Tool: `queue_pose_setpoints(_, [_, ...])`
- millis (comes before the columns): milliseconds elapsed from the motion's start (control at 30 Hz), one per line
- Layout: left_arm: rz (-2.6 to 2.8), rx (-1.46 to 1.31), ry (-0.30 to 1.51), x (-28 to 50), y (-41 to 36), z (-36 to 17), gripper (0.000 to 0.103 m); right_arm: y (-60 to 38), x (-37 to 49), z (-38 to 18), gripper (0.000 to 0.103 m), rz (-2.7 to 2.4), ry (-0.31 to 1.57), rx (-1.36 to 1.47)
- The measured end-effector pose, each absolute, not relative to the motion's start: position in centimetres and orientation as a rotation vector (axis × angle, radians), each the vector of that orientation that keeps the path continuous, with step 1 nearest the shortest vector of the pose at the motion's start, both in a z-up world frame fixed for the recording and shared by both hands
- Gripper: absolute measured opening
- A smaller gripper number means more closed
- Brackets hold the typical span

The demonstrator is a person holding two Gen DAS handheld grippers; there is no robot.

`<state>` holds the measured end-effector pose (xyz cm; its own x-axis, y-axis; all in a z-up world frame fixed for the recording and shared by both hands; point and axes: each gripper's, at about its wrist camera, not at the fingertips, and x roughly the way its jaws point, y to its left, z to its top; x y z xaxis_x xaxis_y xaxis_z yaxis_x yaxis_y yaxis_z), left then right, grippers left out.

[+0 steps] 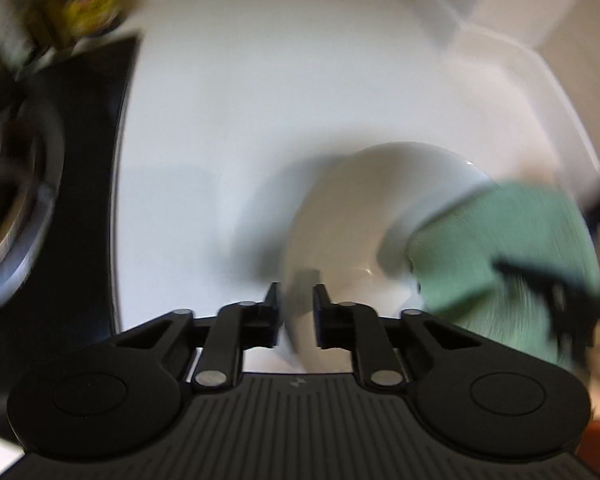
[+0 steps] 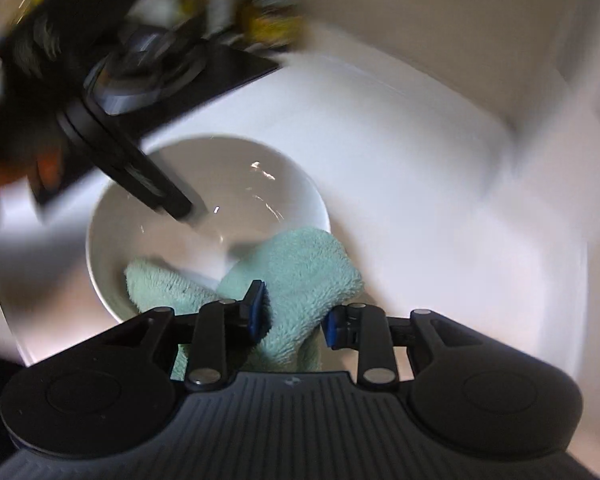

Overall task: Clean bowl
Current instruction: 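Grip the bowl rim with the left tool while the right tool scrubs the inner wall, then hold the bowl rim with the left tool while the right tool wipes the bowl bottom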

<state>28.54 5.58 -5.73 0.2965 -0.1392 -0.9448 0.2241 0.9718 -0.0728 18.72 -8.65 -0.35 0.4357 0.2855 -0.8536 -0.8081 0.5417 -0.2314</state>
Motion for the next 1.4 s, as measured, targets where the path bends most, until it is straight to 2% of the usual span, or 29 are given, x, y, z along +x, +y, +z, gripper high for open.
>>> queue_pose_setpoints(133, [-0.316, 0.199, 1.246, 30.8, 4.2, -5.1, 0.017, -7.7, 20.8, -0.3, 0.024, 0.989, 0.757, -0.991])
queue_pose_setpoints(200, [-0.343, 0.281, 1.262, 32.1, 2.9, -5.4, 0.022, -6.8, 21.8, -0.1, 0.024, 1.1, 0.721, -1.062])
queue_pose_setpoints(300, [-0.329, 0.359, 1.237, 32.9, 1.9, -5.6, 0.026, -5.9, 22.8, -0.3, 0.024, 1.131, 0.692, -1.123])
queue_pose_setpoints(367, [-0.282, 0.268, 1.226, 33.1, 2.9, -5.6, 0.028, -5.7, 23.6, -0.3, 0.024, 1.108, 0.702, -1.085])
queue_pose_setpoints(567, [-0.181, 0.084, 1.165, 32.0, 4.8, -5.8, 0.035, -7.6, 24.3, -0.4, 0.022, 0.851, 0.863, -0.647])
queue_pose_setpoints(733, [-0.116, 0.021, 1.15, 30.8, 4.8, -5.9, 0.038, -10.6, 21.4, -0.3, 0.021, 0.559, 0.976, -0.248])
queue_pose_setpoints(900, [-0.002, -0.097, 1.15, 29.9, 5.2, -6.8, 0.042, -11.5, 16.5, -0.7, 0.024, 0.366, 0.971, 0.027])
queue_pose_setpoints(967, [0.048, -0.135, 1.157, 29.0, 5.3, -6.9, 0.04, -11.3, 14.5, -0.9, 0.024, 0.307, 0.947, 0.088])
queue_pose_setpoints(1033, [0.039, -0.051, 1.186, 28.1, 4.9, -6.8, 0.034, -10.7, 14.0, -1.1, 0.024, 0.333, 0.927, 0.022])
queue_pose_setpoints(1067, [0.009, -0.013, 1.2, 27.9, 4.8, -6.7, 0.029, -10.7, 14.1, -0.9, 0.024, 0.361, 0.929, -0.009])
queue_pose_setpoints(1100, [-0.02, 0.025, 1.213, 27.8, 4.7, -6.6, 0.019, -11.3, 14.4, -0.6, 0.024, 0.411, 0.943, -0.045])
queue_pose_setpoints(1133, [-0.062, 0.052, 1.226, 27.6, 4.8, -6.5, 0.016, -11.8, 15.3, -0.2, 0.024, 0.482, 0.957, -0.121])
queue_pose_setpoints(1267, [-0.233, 0.16, 1.22, 28.4, 4.6, -4.5, 0.016, -10.4, 18.1, 0.3, 0.023, 0.668, 0.955, -0.451])
queue_pose_setpoints(1400, [-0.293, 0.277, 1.235, 30.5, 2.9, -4.7, 0.021, -8.6, 20.2, 0.5, 0.023, 0.858, 0.912, -0.74])
